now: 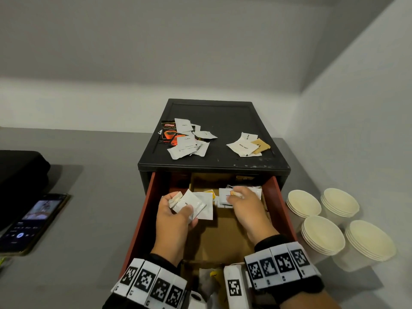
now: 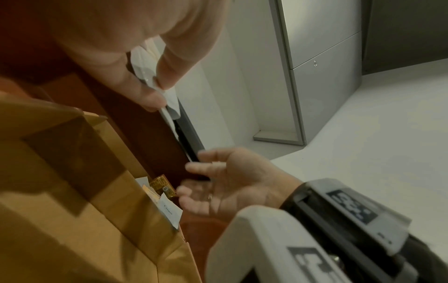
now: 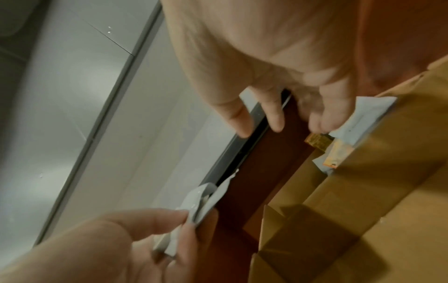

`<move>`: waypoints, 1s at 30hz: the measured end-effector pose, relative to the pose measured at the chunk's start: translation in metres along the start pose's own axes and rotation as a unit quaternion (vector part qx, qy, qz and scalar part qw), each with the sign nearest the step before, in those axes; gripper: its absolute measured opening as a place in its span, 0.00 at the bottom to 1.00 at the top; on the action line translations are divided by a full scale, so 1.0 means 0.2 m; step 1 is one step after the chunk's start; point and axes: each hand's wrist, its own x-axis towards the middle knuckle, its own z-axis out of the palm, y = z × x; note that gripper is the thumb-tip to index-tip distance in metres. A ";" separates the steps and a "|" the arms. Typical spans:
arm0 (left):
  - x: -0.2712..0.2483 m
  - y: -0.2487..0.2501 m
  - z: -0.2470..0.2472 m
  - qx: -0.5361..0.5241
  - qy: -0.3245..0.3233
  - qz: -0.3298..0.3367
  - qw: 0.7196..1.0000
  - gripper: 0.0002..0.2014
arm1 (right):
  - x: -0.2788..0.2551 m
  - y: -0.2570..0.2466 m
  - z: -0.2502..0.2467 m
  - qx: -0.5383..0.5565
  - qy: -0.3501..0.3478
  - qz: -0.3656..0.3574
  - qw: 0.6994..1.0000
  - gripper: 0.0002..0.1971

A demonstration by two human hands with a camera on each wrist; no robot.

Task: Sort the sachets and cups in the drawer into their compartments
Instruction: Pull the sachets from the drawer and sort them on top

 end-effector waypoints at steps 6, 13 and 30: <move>-0.01 0.00 0.00 -0.014 -0.023 -0.012 1.000 0.16 | -0.08 -0.06 0.03 -0.003 -0.125 -0.050 0.991 0.20; 0.00 0.00 -0.01 -0.020 0.003 0.004 1.000 0.16 | -0.05 -0.03 -0.05 0.072 -0.073 -0.062 0.993 0.15; 0.01 -0.01 -0.02 -0.005 0.019 0.022 1.000 0.17 | 0.05 -0.28 -0.09 0.121 -0.024 -0.049 0.991 0.10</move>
